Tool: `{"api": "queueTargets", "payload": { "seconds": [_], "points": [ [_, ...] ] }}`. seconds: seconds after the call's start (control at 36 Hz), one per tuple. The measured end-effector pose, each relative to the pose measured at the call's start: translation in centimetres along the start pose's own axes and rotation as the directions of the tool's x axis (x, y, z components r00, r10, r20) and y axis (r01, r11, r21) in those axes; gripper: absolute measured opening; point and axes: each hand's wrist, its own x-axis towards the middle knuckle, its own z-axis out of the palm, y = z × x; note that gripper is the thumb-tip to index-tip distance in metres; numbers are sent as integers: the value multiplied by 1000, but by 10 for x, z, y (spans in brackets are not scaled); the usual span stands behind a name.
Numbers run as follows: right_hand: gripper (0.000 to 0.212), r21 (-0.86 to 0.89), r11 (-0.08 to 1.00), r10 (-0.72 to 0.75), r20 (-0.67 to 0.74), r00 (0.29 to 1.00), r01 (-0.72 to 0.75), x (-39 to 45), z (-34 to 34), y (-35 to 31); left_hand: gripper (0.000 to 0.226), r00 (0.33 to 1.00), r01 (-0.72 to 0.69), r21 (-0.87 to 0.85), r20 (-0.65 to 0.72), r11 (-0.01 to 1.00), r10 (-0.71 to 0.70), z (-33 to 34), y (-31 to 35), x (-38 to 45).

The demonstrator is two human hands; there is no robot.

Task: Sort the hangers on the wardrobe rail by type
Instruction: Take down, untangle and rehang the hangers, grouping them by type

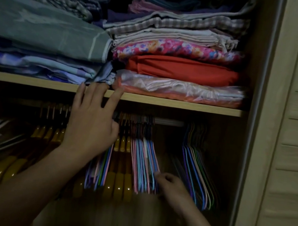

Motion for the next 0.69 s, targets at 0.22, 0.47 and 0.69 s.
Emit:
{"api": "queueTargets", "payload": {
  "seconds": [0.22,0.47,0.69],
  "points": [
    [23,33,999,4,-49,999,-3,-5,2,0,80,1000,10,-34,2,999,-10,-3,0,0],
    [24,-363,894,-397,-368,841,263,-14,-3,-8,76,1000,13,-55,5,998,-12,-7,0,-1],
    [27,-616,731,-651,-502,570,293,25,-19,-77,80,1000,11,-47,12,999,-10,-1,0,-1]
  ]
}}
